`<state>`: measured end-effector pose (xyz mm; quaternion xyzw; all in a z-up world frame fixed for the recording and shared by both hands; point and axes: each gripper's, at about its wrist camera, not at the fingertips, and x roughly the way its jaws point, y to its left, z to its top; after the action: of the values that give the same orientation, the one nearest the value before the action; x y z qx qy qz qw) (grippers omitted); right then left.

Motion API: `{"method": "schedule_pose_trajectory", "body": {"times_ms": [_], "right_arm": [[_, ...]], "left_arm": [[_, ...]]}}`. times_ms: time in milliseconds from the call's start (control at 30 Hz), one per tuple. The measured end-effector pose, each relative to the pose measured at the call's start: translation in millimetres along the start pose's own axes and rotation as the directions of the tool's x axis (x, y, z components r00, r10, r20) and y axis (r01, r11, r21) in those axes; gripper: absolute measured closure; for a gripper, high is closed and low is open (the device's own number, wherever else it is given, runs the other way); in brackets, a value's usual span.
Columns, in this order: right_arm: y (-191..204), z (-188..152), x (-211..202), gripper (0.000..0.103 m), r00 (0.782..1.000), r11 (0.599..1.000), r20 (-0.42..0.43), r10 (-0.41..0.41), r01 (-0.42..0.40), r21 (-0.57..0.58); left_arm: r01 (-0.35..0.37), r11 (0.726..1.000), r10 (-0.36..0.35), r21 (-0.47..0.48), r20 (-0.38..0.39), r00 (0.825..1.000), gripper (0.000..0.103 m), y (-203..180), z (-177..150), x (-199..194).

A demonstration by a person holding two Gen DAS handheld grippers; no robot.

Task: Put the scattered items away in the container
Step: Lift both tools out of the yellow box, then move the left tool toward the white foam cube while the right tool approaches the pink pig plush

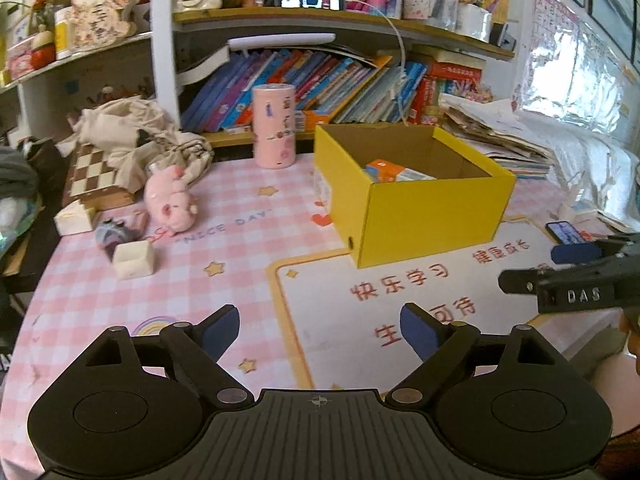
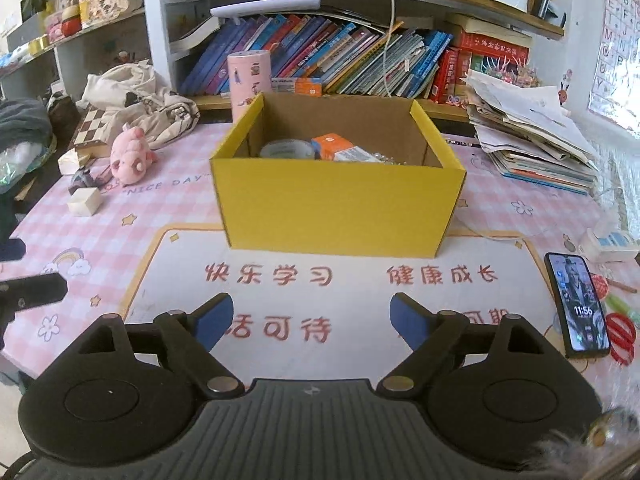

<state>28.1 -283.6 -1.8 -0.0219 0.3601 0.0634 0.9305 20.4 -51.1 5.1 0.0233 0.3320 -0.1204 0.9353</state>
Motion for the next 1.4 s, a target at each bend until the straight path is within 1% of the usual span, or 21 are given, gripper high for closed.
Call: {"method": "schedule_pose_trajectory", "body": {"times_ms": [167, 233, 467, 633, 833, 900, 1233, 1400], "right_arm": [[21, -9, -8, 0.015, 1.0, 0.999, 0.019, -0.001, 0.002, -0.035], [28, -11, -10, 0.01, 1.0, 0.999, 0.03, 0.002, 0.0, -0.048], [47, -15, -16, 0.008, 0.999, 0.997, 0.04, 0.023, -0.02, -0.075], [58, -18, -19, 0.003, 0.999, 0.995, 0.043, 0.032, -0.028, -0.098], [72, -17, -20, 0.002, 0.998, 0.991, 0.047, 0.052, -0.045, -0.124], [78, -16, -19, 0.002, 0.997, 0.989, 0.049, 0.063, -0.056, -0.135], [114, -9, -10, 0.002, 0.992, 0.974, 0.036, 0.119, -0.11, -0.199], [136, -5, -7, 0.002, 0.988, 0.958, 0.032, 0.152, -0.14, -0.249]], "left_arm": [[-0.023, 1.0, 0.023, -0.013, -0.006, 1.0, 0.013, 9, -7, -8], [-0.035, 0.999, 0.035, -0.015, -0.007, 0.999, 0.013, 11, -10, -11], [-0.066, 0.998, 0.066, -0.025, -0.013, 0.998, 0.012, 16, -19, -19], [-0.084, 0.996, 0.084, -0.027, -0.015, 0.996, 0.012, 21, -24, -25], [-0.111, 0.993, 0.11, -0.038, -0.021, 0.994, 0.011, 30, -29, -30], [-0.123, 0.992, 0.122, -0.042, -0.023, 0.992, 0.007, 34, -30, -32], [-0.162, 0.984, 0.16, -0.079, -0.023, 0.987, 0.007, 58, -40, -44], [-0.192, 0.974, 0.19, -0.123, -0.026, 0.981, 0.007, 75, -45, -50]]}}
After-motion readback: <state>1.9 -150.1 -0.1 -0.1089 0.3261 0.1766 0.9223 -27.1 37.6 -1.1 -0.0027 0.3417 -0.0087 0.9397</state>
